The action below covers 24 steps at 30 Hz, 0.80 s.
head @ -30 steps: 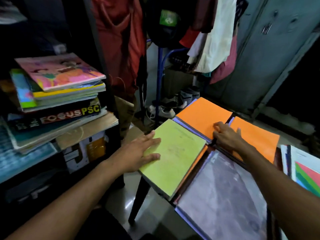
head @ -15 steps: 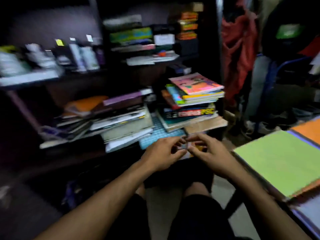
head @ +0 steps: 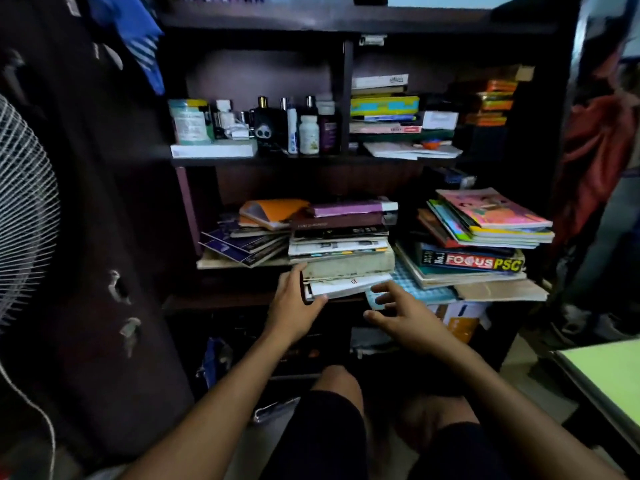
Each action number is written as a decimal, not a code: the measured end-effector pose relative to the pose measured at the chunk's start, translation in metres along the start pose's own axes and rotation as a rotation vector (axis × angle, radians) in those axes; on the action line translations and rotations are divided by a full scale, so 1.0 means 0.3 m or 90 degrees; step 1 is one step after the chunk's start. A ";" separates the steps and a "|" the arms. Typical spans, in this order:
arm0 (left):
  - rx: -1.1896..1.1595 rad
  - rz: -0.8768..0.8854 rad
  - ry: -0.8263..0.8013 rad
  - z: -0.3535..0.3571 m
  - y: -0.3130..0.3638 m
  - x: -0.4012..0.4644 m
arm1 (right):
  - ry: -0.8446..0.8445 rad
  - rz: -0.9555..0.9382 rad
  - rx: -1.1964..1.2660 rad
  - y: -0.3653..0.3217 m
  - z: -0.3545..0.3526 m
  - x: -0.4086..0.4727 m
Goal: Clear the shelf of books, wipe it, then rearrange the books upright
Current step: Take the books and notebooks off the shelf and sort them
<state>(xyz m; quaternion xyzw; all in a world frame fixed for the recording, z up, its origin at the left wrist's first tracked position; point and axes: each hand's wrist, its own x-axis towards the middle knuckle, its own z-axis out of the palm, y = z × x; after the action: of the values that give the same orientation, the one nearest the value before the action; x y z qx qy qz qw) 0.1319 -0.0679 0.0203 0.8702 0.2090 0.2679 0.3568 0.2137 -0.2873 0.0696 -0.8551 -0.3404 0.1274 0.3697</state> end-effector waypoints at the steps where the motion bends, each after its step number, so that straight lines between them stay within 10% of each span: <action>1: 0.018 -0.001 0.014 0.008 -0.010 0.029 | 0.004 0.015 -0.001 0.000 -0.009 0.023; 6: 0.098 0.067 0.013 0.005 -0.066 0.215 | 0.054 0.079 -0.026 0.027 -0.066 0.186; 13: -0.057 -0.108 0.049 0.058 -0.124 0.276 | 0.085 0.149 0.115 0.065 -0.043 0.385; 24: -0.113 -0.103 0.061 0.021 -0.151 0.274 | 0.134 0.300 0.537 0.053 0.071 0.452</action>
<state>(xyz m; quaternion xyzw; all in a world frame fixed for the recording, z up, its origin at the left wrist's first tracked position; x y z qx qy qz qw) 0.1912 0.0043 0.0096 0.8015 0.2709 0.2967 0.4429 0.3113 -0.1918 0.0480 -0.6927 -0.0174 0.2470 0.6774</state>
